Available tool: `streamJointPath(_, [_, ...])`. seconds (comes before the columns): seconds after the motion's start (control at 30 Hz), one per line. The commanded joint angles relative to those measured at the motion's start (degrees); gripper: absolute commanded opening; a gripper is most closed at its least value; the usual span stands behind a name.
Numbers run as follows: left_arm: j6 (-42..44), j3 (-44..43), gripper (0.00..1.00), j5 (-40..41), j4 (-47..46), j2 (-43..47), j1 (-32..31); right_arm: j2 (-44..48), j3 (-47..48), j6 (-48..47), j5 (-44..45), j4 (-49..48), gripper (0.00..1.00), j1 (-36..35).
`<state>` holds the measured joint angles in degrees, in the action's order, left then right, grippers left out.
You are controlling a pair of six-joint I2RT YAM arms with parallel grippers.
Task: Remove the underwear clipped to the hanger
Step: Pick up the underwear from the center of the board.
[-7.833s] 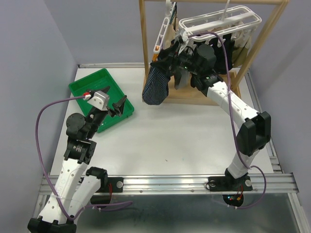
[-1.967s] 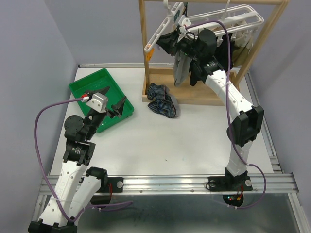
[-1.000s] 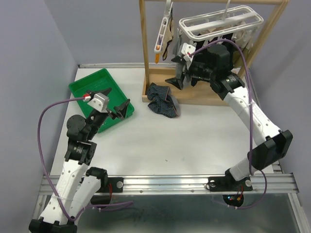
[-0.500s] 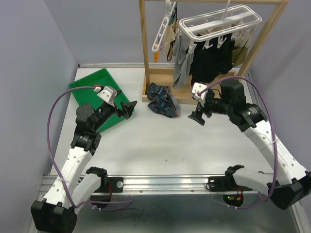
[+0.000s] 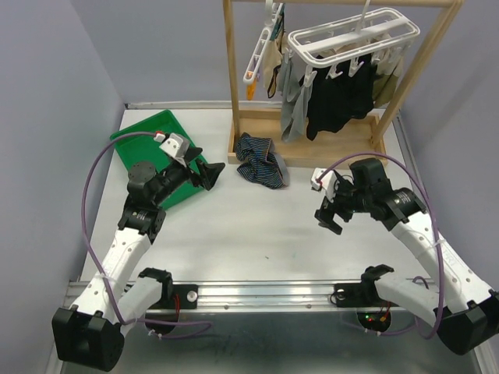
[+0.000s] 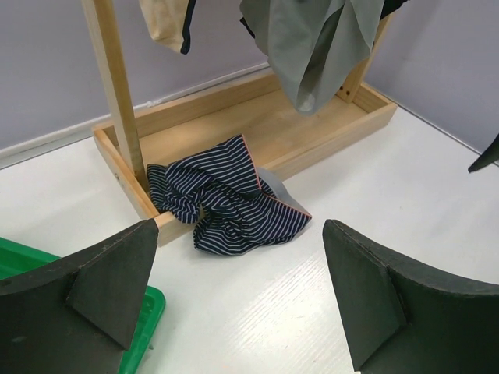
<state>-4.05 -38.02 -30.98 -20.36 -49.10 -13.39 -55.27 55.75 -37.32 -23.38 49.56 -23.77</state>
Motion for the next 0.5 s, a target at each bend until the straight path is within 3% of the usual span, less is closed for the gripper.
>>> streamJointPath(0.0, [-3.59,0.14,0.99,0.48,-3.11,1.2,-1.2,2.0,-3.88,-1.01,-2.54,-0.51,1.0,0.65])
streamJointPath(0.17, [-6.31,0.58,0.99,5.39,-3.11,0.24,-5.14,4.9,-10.38,6.29,-6.06,-14.99,1.0,0.83])
streamJointPath(0.37, [-6.84,1.46,0.99,15.94,-3.63,-2.48,-13.32,6.66,-12.85,4.89,-6.16,-17.83,1.0,2.59])
streamJointPath(0.47, [-7.72,2.42,0.99,24.97,-5.38,-5.03,-18.75,7.28,-13.29,4.8,-5.9,-17.83,1.0,2.59])
